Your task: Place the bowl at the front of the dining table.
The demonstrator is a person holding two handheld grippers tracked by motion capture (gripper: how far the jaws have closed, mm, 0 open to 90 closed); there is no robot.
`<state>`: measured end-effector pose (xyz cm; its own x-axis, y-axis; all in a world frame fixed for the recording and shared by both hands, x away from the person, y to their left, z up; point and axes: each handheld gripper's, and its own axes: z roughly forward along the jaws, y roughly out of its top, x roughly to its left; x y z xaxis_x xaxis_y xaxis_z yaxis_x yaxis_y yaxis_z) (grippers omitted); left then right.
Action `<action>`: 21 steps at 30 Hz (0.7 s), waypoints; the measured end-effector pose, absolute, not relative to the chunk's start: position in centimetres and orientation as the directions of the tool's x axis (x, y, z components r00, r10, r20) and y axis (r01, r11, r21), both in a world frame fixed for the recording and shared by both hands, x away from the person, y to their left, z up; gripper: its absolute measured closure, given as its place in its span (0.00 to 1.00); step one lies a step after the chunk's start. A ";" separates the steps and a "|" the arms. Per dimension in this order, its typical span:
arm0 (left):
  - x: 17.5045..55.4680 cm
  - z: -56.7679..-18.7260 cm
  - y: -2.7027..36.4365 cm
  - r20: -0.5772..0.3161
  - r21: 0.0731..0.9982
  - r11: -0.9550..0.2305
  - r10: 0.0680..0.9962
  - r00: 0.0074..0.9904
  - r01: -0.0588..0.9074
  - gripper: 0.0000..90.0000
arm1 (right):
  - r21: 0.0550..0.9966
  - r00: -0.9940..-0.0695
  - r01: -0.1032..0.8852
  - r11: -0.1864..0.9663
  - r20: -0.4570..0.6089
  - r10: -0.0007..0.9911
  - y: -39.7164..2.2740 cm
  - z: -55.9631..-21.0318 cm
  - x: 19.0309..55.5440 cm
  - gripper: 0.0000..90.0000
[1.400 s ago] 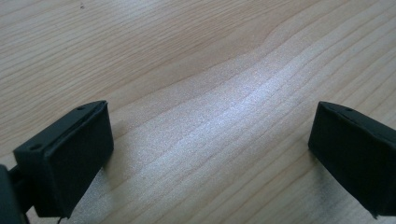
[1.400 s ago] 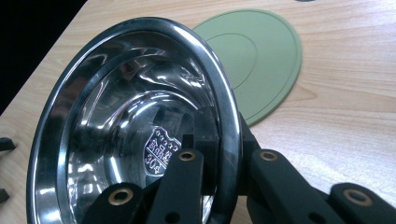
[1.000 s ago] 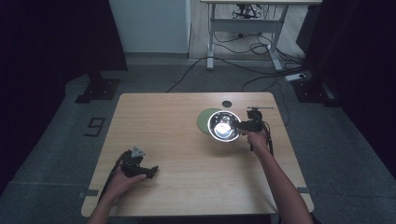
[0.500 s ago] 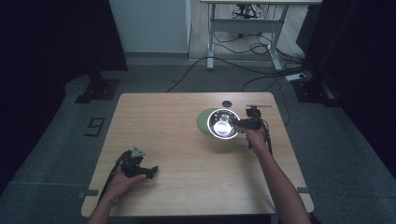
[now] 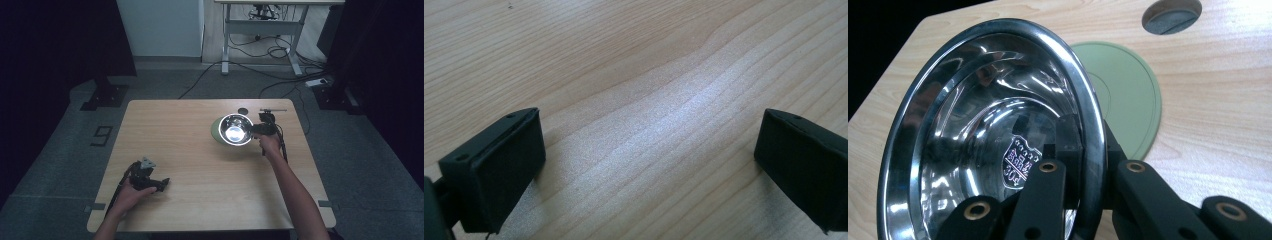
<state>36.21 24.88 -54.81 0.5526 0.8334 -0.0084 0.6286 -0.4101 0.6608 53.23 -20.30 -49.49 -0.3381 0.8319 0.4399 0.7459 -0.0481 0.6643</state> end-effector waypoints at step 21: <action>36.2 -54.8 24.9 -0.009 0.661 -0.410 0.833 0.552 0.629 0.00 | 0.651 -0.312 0.755 -0.071 0.453 0.835 -19.3 -50.4 55.0 0.96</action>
<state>36.20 24.88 -54.81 0.5525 0.8335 -0.0085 0.6286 -0.4100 0.6609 55.02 -19.27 -50.38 -0.3123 0.8351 0.4529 0.7554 -0.0709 0.6514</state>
